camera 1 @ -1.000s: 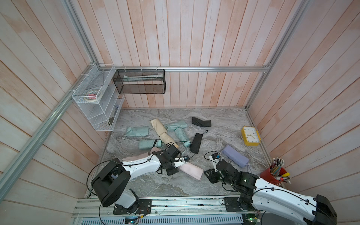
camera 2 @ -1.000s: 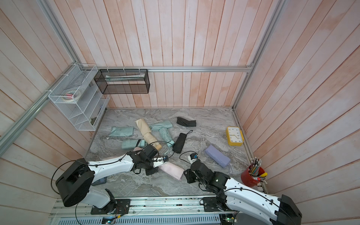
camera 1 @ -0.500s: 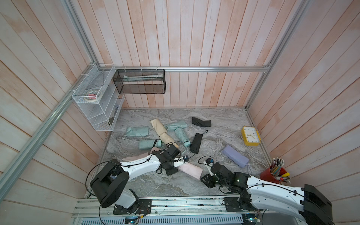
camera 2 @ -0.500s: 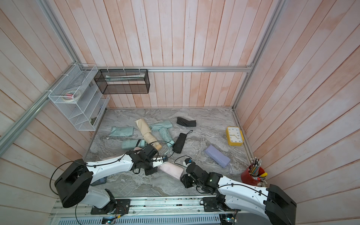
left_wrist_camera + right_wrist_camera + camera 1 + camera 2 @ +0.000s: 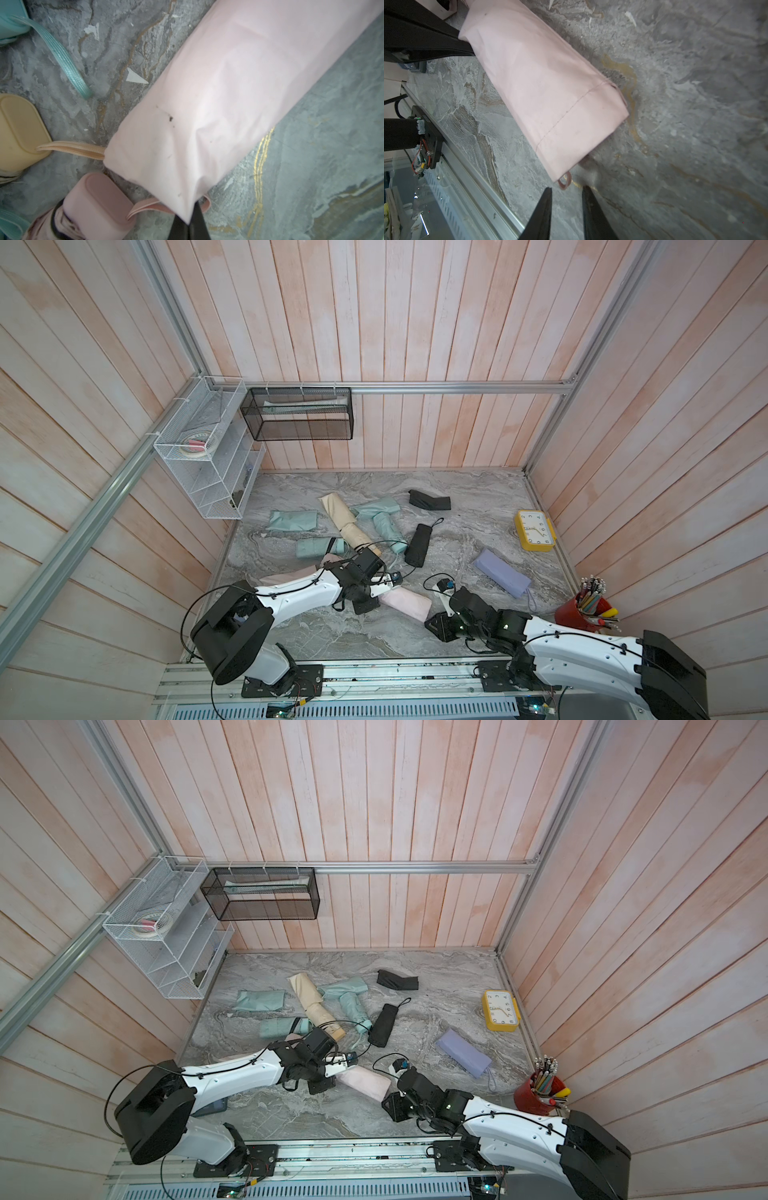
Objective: Take umbrellas out of sleeves
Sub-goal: Take out the umbrella from the umbrella sleeve.
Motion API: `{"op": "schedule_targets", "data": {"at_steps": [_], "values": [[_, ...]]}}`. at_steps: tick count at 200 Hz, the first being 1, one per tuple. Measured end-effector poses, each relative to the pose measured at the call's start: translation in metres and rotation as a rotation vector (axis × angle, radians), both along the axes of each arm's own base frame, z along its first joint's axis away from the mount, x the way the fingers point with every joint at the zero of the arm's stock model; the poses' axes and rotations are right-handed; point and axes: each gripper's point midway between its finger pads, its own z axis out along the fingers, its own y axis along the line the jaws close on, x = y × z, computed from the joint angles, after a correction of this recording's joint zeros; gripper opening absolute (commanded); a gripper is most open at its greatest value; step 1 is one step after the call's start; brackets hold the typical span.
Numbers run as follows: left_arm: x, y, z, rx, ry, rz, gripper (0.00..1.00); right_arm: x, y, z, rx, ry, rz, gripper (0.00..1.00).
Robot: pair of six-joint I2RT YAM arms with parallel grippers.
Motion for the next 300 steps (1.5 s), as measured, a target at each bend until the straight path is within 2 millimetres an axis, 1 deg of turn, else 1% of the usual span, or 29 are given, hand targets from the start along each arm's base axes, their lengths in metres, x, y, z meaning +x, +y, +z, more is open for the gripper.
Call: {"op": "schedule_targets", "data": {"at_steps": [43,66,104,135,151,205,257,300], "values": [[0.000,0.000,0.000,0.001,0.001,0.000,0.00,0.002,0.006,0.001,0.018,-0.002,0.004,0.26],[-0.001,0.001,0.000,0.002,0.003,0.000,0.00,0.002,0.007,0.000,0.020,0.003,0.007,0.23],[0.000,0.000,0.000,0.002,0.002,0.000,0.00,0.003,0.005,-0.003,0.026,0.008,-0.001,0.15],[0.000,0.000,0.001,0.003,0.004,0.000,0.00,0.003,0.005,-0.001,0.043,0.013,-0.002,0.03],[0.000,0.000,0.002,0.004,0.004,0.000,0.00,0.003,0.005,0.001,0.055,0.007,0.003,0.00],[-0.001,0.001,0.002,0.009,0.008,0.000,0.00,0.002,0.003,0.017,0.107,-0.018,-0.003,0.00],[0.001,-0.001,0.005,0.005,0.005,0.000,0.00,-0.004,-0.008,0.009,0.090,0.002,-0.022,0.00],[0.001,-0.001,0.005,0.004,0.005,0.001,0.00,-0.004,-0.011,0.011,0.094,0.003,-0.037,0.00]]}}
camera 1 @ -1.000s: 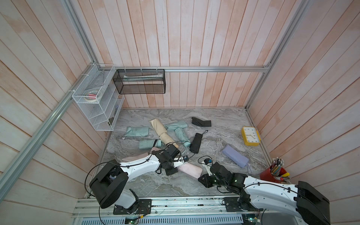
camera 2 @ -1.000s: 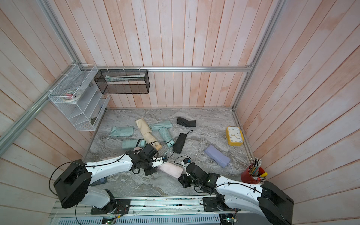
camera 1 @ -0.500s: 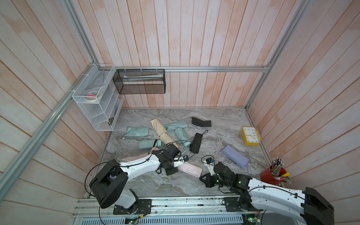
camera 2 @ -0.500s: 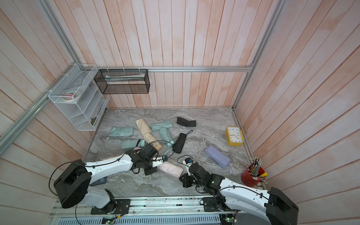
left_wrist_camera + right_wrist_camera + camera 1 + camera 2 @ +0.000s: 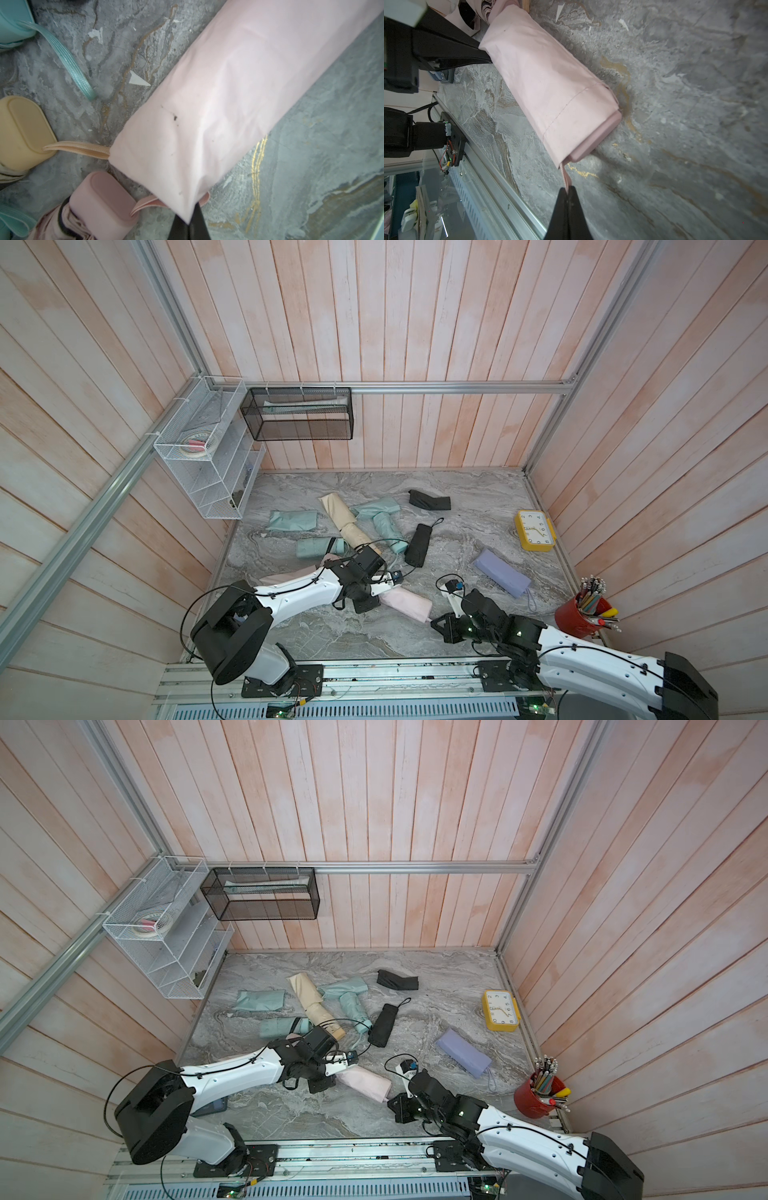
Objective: Take umbrellas out of sleeves
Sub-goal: Take out the umbrella from the umbrella sleeve.
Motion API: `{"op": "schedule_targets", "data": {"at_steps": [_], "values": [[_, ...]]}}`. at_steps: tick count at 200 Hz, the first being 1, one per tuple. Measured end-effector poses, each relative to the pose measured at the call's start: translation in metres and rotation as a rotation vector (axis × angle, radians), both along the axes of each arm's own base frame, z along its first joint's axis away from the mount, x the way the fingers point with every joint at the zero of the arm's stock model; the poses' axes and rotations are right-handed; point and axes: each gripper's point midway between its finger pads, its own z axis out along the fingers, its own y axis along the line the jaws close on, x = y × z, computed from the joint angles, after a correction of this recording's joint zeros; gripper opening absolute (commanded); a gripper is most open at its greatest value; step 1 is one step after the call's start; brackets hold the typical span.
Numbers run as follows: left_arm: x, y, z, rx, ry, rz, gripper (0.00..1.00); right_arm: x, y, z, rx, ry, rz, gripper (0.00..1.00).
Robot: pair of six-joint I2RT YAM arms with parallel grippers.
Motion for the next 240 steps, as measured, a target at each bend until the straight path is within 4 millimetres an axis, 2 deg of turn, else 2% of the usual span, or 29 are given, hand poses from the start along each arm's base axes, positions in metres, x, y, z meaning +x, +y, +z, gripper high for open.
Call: {"op": "schedule_targets", "data": {"at_steps": [78,240], "values": [[0.000,0.000,0.000,0.000,0.004,0.010,0.00,0.002,-0.014,-0.009,-0.061,0.003,-0.044,0.00],[0.003,-0.001,0.005,-0.015,0.003,0.036,0.00,0.007,-0.031,-0.008,-0.100,-0.031,-0.111,0.00]]}}
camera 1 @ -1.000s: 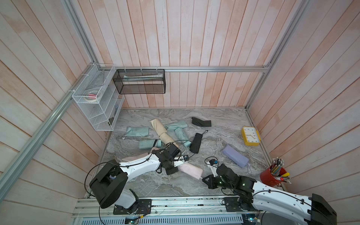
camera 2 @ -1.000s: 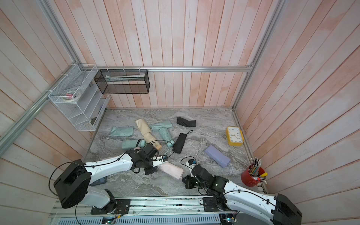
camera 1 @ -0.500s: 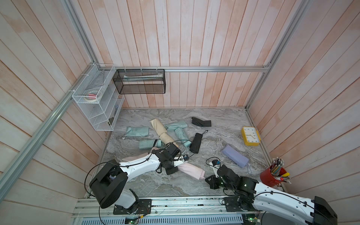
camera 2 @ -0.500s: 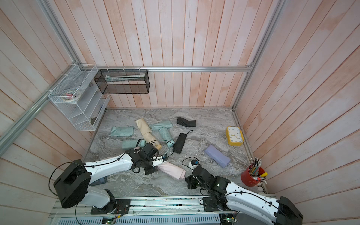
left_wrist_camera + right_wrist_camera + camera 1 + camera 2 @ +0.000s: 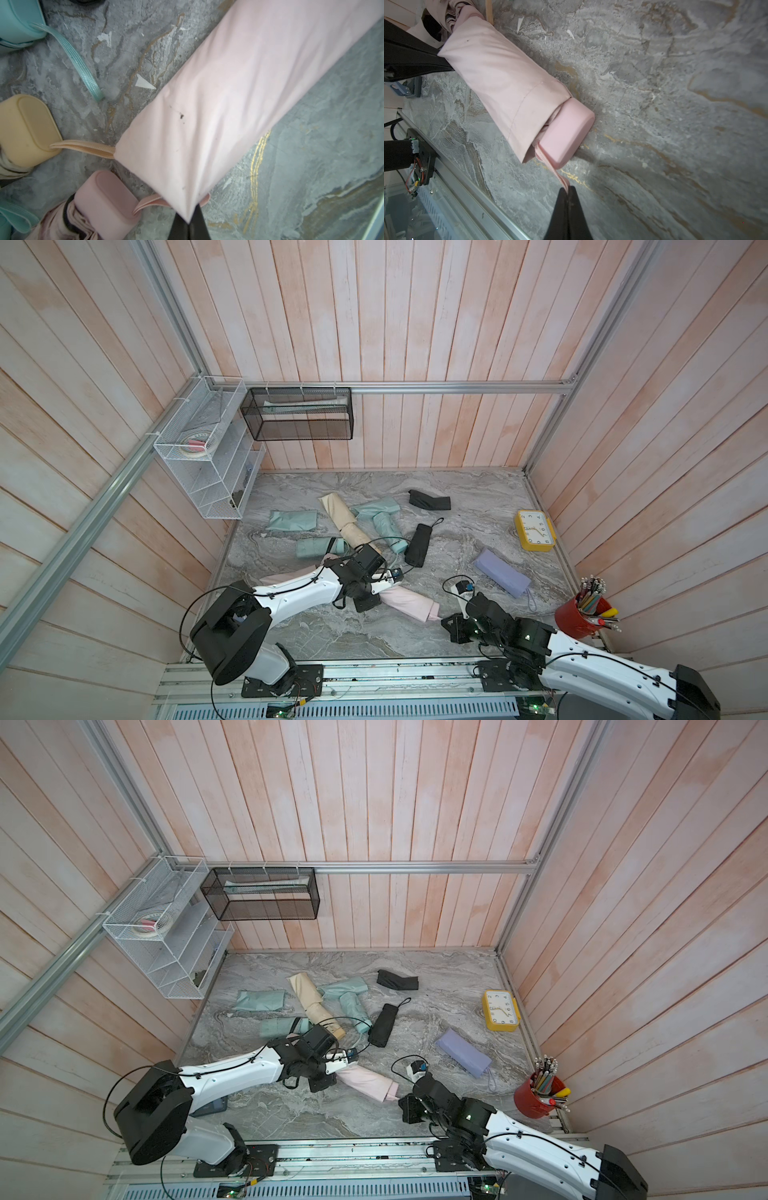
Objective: Take umbrellas out of sleeves
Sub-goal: Take out the umbrella from the umbrella sleeve.
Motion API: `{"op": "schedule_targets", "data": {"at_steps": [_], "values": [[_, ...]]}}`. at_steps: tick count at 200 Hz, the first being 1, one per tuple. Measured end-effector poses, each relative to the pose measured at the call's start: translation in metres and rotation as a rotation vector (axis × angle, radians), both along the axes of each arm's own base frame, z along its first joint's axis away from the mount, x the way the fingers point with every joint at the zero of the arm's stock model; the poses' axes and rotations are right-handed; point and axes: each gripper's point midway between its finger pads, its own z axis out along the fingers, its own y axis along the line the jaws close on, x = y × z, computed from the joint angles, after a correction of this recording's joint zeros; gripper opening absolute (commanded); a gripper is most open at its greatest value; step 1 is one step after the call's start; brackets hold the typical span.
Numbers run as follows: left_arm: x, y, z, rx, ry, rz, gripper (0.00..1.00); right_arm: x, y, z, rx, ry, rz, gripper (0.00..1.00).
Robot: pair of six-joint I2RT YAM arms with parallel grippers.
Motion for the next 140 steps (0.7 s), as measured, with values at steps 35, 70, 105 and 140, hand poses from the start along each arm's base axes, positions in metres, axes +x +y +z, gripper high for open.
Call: {"op": "schedule_targets", "data": {"at_steps": [35,70,105,140], "values": [[0.001,-0.001,0.004,-0.010,-0.006,0.006,0.00,0.001,-0.003,0.001,0.003,-0.003,-0.016,0.00],[0.002,0.001,0.004,-0.010,-0.006,0.013,0.00,-0.001,-0.007,-0.001,-0.014,0.007,-0.022,0.00],[0.001,0.002,0.006,-0.013,-0.004,0.021,0.00,-0.001,-0.009,0.000,-0.022,0.005,-0.030,0.00],[0.000,0.003,0.013,-0.025,-0.010,0.020,0.32,-0.001,-0.013,-0.001,-0.037,0.006,-0.037,0.00]]}}
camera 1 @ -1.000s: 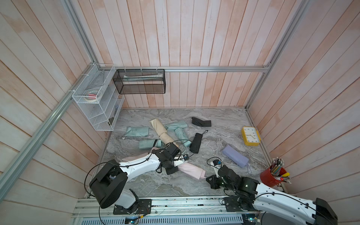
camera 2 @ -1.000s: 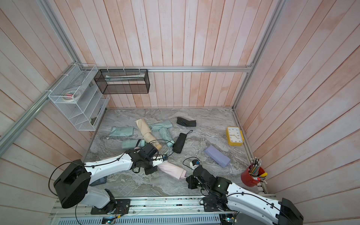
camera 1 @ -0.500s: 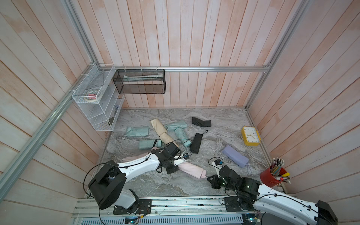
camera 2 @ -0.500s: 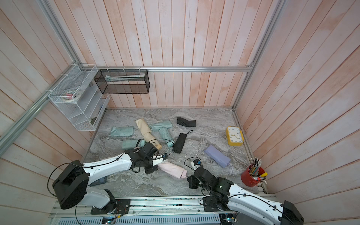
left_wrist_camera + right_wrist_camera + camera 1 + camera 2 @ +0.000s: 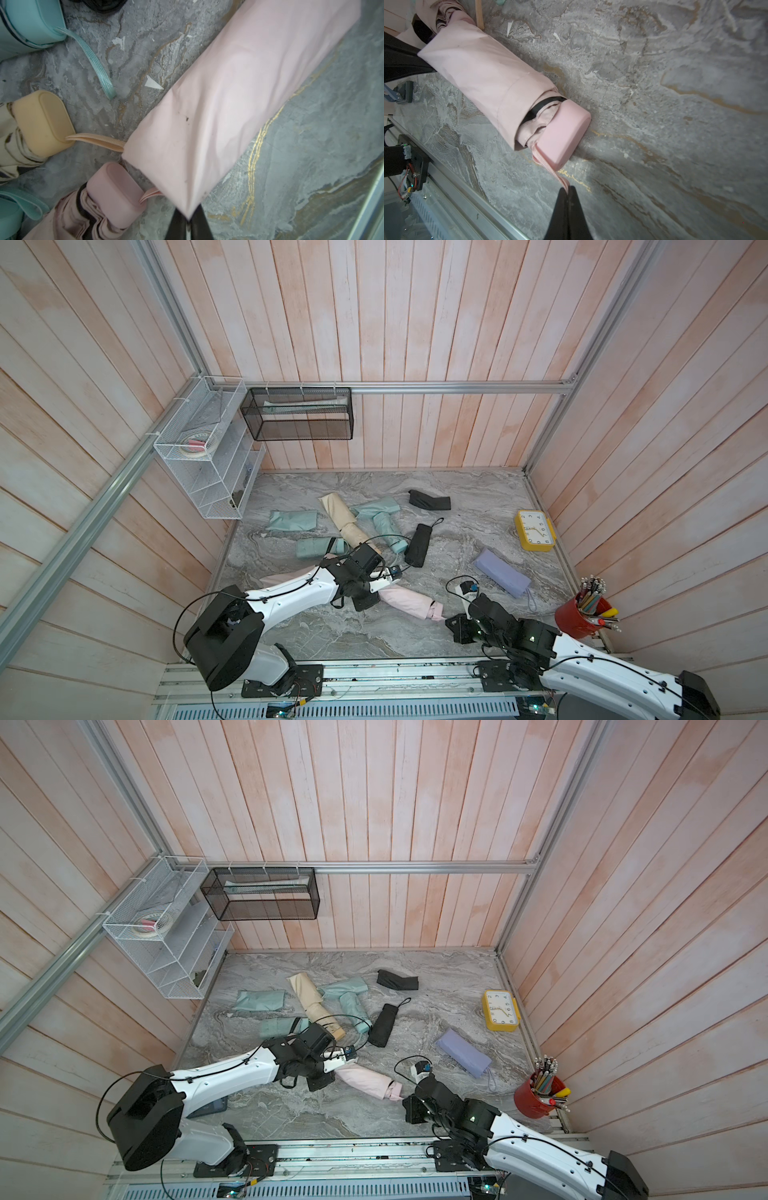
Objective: Take umbrellas out of sleeves
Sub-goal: Take out the umbrella from the umbrella sleeve.
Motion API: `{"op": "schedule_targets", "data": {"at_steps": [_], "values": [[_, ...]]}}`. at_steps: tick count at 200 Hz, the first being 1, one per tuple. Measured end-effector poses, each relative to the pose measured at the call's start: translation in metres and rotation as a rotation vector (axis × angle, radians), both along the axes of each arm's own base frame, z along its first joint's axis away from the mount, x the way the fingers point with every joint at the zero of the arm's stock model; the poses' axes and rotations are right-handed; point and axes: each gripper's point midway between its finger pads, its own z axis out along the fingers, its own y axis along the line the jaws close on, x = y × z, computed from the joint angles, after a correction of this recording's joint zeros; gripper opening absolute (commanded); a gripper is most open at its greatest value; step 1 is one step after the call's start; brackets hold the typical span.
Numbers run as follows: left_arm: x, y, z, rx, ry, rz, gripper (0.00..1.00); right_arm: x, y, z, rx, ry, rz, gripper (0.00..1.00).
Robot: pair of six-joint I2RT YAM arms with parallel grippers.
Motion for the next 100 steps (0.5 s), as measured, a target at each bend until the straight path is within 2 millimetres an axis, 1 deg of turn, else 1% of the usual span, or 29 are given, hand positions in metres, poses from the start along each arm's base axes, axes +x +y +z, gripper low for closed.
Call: {"op": "schedule_targets", "data": {"at_steps": [11,19,32,43,57,72,87,100], "values": [[0.000,-0.001,0.007,-0.026,-0.002,0.014,0.44,0.000,-0.001,-0.001,-0.006,0.002,-0.001,0.00],[0.001,-0.004,0.014,-0.054,-0.012,0.017,0.49,-0.001,-0.001,-0.001,-0.008,0.004,-0.001,0.00],[0.002,-0.010,0.030,-0.122,-0.031,0.027,0.54,-0.001,-0.002,-0.002,-0.010,0.005,-0.001,0.00],[0.003,-0.018,0.046,-0.193,-0.049,0.035,0.56,-0.001,-0.002,-0.003,-0.014,0.008,-0.001,0.00],[0.005,-0.026,0.058,-0.261,-0.050,0.041,0.58,-0.001,-0.002,-0.004,-0.020,0.012,-0.001,0.00],[0.009,-0.032,0.060,-0.303,-0.022,0.066,0.59,-0.001,-0.002,-0.006,-0.026,0.016,-0.001,0.00],[0.017,-0.033,0.053,-0.317,0.041,0.131,0.59,-0.001,-0.002,-0.006,-0.028,0.017,0.000,0.00],[0.028,-0.033,0.043,-0.319,0.111,0.213,0.53,-0.001,-0.002,-0.006,-0.028,0.016,0.000,0.00]]}}
